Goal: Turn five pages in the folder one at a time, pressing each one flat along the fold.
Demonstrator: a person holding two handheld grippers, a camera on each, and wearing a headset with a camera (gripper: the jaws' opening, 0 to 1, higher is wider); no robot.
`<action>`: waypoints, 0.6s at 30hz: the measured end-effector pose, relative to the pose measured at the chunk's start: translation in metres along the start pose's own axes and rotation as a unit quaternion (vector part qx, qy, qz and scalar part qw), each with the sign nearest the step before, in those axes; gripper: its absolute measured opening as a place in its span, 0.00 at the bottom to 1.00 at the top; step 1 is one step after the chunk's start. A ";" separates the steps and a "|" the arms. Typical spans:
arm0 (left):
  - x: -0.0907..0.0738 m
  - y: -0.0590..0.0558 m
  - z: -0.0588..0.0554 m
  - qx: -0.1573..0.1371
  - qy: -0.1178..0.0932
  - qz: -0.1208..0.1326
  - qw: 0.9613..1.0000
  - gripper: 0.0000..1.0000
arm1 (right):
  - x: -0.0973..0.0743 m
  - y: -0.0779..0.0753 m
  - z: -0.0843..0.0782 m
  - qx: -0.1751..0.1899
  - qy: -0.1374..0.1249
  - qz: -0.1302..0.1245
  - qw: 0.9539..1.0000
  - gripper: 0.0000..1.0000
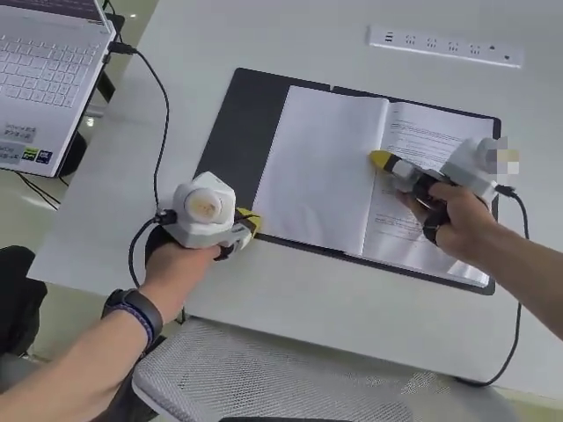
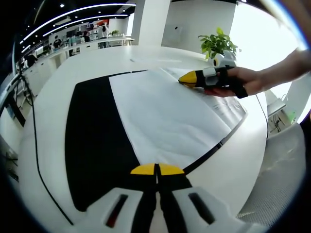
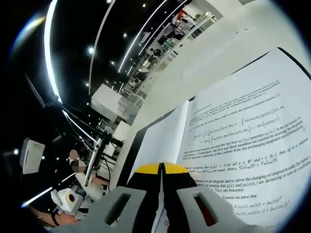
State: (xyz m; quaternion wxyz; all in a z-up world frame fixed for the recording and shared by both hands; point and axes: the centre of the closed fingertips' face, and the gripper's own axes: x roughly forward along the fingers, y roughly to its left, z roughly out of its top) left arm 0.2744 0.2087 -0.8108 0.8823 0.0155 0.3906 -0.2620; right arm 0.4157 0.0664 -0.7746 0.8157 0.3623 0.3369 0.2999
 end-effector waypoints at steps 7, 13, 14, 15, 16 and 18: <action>-0.001 -0.001 0.000 -0.002 -0.002 0.001 1.000 0.00 | 0.017 -0.016 0.022 0.022 -0.029 -0.005 0.999 0.00; -0.005 -0.003 0.003 -0.011 -0.005 0.008 1.000 0.00 | 0.030 -0.026 0.036 0.009 -0.043 -0.010 0.999 0.00; -0.005 -0.003 0.003 -0.010 -0.005 0.008 1.000 0.00 | 0.033 -0.031 0.040 0.006 -0.046 -0.013 0.999 0.00; -0.005 -0.003 0.003 -0.009 -0.005 0.008 1.000 0.00 | 0.037 -0.035 0.045 0.004 -0.050 -0.015 0.999 0.00; -0.005 -0.003 0.002 -0.008 -0.005 0.008 1.000 0.00 | 0.038 -0.036 0.048 0.006 -0.054 -0.017 0.998 0.00; -0.004 -0.002 0.002 -0.007 -0.005 0.009 1.000 0.00 | 0.045 -0.042 0.055 0.004 -0.057 -0.021 0.998 0.00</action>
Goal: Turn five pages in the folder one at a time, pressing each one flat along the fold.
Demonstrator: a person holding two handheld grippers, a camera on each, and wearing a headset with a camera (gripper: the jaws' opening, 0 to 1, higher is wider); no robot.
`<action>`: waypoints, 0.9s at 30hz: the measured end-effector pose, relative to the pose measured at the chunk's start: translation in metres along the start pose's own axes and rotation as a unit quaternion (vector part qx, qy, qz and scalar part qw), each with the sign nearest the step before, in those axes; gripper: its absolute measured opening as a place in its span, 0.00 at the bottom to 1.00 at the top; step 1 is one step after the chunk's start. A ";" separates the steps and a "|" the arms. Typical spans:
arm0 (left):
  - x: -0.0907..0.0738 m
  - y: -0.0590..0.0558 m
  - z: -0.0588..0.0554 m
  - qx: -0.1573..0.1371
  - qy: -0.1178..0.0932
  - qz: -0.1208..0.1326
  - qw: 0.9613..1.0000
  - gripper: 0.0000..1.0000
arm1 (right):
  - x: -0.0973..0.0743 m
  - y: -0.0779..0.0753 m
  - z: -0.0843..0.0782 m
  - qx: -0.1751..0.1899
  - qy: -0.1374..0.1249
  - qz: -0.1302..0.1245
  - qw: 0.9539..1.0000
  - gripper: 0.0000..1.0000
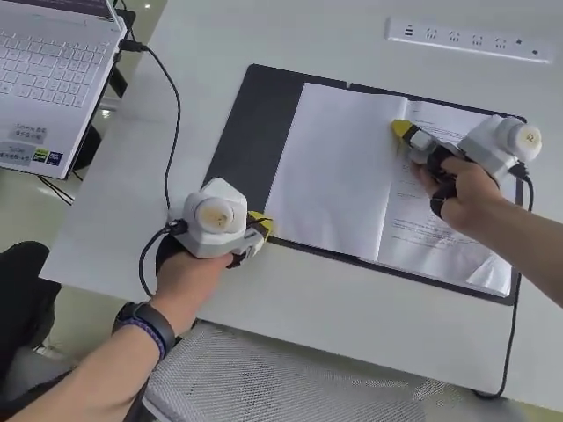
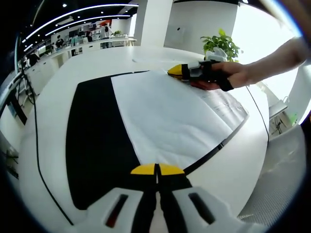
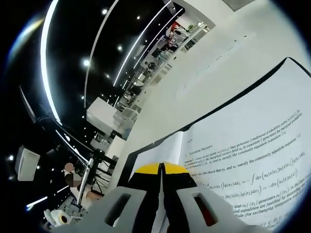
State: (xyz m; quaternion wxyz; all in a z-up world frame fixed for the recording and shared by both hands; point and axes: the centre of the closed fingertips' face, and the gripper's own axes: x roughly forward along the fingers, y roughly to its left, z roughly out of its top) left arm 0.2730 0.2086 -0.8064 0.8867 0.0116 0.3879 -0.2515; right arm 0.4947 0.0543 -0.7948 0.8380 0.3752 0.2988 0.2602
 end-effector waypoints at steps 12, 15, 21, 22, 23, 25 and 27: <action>-0.004 -0.002 0.003 -0.002 -0.001 0.000 1.000 0.00 | 0.033 -0.019 0.032 0.023 -0.042 -0.023 0.999 0.00; -0.004 -0.003 0.003 -0.002 -0.001 -0.001 1.000 0.00 | 0.036 -0.022 0.035 0.030 -0.048 -0.024 0.998 0.00; -0.001 0.000 0.001 -0.002 -0.002 -0.003 1.000 0.00 | 0.037 -0.025 0.035 0.023 -0.049 -0.024 0.998 0.00; -0.001 0.000 0.001 -0.002 -0.002 -0.003 1.000 0.00 | 0.037 -0.024 0.034 0.022 -0.050 -0.023 0.998 0.00; -0.001 0.001 0.001 -0.004 -0.002 -0.002 1.000 0.00 | 0.037 -0.024 0.033 0.020 -0.049 -0.022 0.998 0.00; 0.000 0.001 0.001 -0.007 -0.003 -0.001 1.000 0.00 | 0.036 -0.024 0.030 0.007 -0.038 -0.016 0.999 0.00; 0.000 0.001 0.001 -0.008 -0.003 0.000 1.000 0.00 | 0.032 -0.020 0.024 0.001 -0.028 -0.010 1.000 0.00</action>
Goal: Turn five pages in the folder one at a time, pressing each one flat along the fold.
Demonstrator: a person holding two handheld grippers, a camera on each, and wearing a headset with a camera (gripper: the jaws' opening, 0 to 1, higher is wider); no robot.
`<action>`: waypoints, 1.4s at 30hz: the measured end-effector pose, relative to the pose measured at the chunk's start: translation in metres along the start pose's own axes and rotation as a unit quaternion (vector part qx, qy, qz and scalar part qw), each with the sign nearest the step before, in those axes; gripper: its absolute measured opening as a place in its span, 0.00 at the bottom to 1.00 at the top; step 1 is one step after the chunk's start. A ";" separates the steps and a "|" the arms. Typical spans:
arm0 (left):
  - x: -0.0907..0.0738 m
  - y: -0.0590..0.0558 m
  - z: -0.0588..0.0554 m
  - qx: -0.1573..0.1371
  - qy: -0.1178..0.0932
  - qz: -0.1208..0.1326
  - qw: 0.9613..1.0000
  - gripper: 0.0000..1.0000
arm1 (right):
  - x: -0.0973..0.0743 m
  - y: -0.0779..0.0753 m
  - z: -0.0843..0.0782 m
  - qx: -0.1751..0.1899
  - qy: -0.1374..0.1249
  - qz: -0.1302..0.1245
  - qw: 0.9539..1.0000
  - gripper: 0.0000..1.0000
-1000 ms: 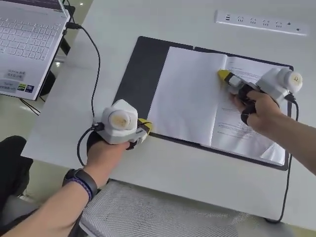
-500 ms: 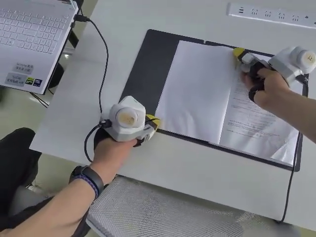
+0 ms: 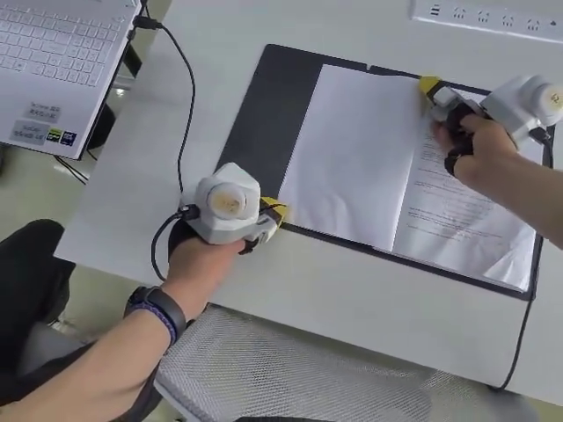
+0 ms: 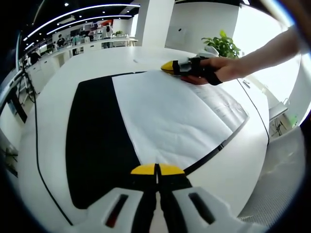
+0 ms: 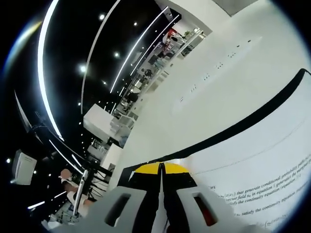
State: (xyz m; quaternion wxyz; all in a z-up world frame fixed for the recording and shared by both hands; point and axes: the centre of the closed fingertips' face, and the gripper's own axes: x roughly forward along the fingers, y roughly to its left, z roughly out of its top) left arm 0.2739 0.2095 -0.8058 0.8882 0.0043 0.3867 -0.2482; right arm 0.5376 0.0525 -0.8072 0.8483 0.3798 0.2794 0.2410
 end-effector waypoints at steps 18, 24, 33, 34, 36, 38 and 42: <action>-0.002 -0.002 0.000 0.002 0.000 -0.005 1.000 0.00 | -0.040 0.023 -0.036 -0.010 0.034 0.022 0.999 0.00; -0.002 -0.002 0.000 0.003 -0.001 -0.007 1.000 0.00 | -0.050 0.027 -0.043 -0.007 0.033 0.032 0.999 0.00; -0.001 -0.001 -0.001 0.003 -0.005 -0.009 1.000 0.00 | -0.087 0.055 -0.075 -0.014 0.051 0.051 0.997 0.00; 0.001 0.001 -0.002 0.002 -0.005 -0.009 1.000 0.00 | -0.090 0.057 -0.077 -0.005 0.049 0.053 0.997 0.00; 0.003 0.002 -0.003 0.003 -0.003 -0.009 1.000 0.00 | -0.101 0.061 -0.086 -0.002 0.052 0.057 0.997 0.00; 0.004 0.003 -0.003 0.004 -0.003 -0.010 1.000 0.00 | -0.109 0.066 -0.095 -0.003 0.058 0.061 0.996 0.00; 0.006 0.005 -0.005 0.003 -0.003 -0.012 1.000 0.00 | -0.120 0.071 -0.110 -0.010 0.075 0.066 0.995 0.00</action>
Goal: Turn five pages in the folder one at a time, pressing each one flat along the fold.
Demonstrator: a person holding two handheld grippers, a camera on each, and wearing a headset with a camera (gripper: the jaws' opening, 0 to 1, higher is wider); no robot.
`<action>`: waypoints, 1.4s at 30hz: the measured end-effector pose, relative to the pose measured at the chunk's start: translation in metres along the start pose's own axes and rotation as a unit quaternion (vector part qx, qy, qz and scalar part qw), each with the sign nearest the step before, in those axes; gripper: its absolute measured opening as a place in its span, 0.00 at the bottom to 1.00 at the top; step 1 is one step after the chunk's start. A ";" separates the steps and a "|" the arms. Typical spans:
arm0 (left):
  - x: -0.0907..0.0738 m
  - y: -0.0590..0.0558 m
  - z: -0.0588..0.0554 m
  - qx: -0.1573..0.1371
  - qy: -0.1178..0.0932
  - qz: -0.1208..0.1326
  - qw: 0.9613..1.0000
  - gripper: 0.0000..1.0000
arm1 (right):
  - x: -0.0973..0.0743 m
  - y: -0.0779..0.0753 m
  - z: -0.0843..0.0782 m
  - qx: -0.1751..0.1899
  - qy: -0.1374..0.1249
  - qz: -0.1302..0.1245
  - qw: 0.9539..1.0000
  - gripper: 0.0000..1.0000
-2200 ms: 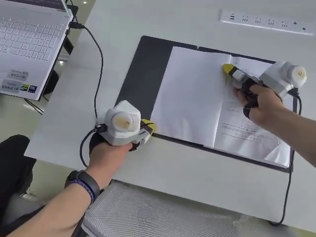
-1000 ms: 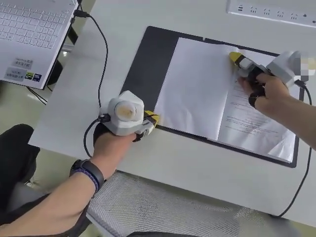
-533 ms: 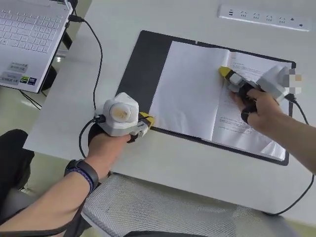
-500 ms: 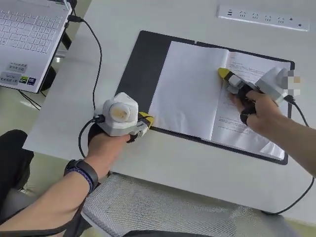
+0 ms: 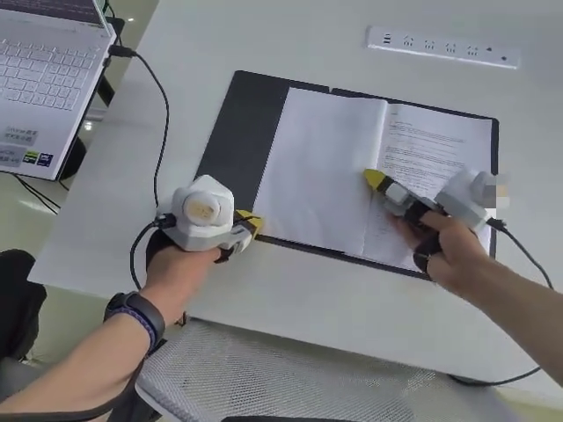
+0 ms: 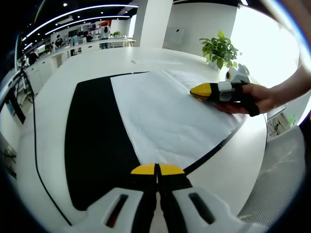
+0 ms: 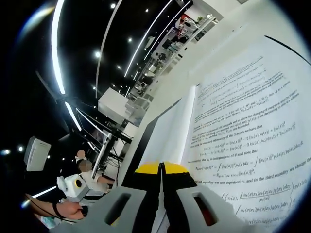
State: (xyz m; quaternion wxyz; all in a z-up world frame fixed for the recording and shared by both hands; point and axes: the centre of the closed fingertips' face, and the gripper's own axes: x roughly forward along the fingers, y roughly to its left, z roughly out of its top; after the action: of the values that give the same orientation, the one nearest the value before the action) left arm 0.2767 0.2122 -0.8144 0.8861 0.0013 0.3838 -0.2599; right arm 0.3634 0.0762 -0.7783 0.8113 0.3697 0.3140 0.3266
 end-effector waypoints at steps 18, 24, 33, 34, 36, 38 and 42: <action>0.003 0.003 -0.002 -0.003 0.001 0.000 1.000 0.00 | -0.033 0.012 -0.053 -0.015 0.049 0.014 0.999 0.00; 0.003 0.002 -0.002 0.003 0.006 -0.001 1.000 0.00 | -0.040 0.006 -0.061 -0.017 0.063 0.016 0.998 0.00; 0.003 0.002 -0.003 0.012 0.012 -0.002 1.000 0.00 | -0.045 0.000 -0.066 -0.021 0.068 0.007 0.997 0.00; 0.003 0.001 -0.003 0.012 0.012 -0.002 1.000 0.00 | -0.047 0.000 -0.068 -0.022 0.070 0.007 0.997 0.00; 0.003 0.001 -0.003 0.014 0.013 -0.003 1.000 0.00 | -0.049 -0.001 -0.070 -0.022 0.071 0.006 0.997 0.00; 0.003 0.001 -0.002 0.013 0.013 -0.003 1.000 0.00 | -0.052 -0.001 -0.073 -0.023 0.072 0.005 0.997 0.00; 0.003 0.000 -0.002 0.021 0.018 -0.003 1.000 0.00 | -0.056 -0.001 -0.076 -0.024 0.075 0.002 0.997 0.00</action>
State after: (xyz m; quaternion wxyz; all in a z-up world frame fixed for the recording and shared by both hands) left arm 0.2772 0.2114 -0.8180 0.8782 0.0235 0.3940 -0.2703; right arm 0.2739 0.0630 -0.8047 0.7933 0.3255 0.3651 0.3624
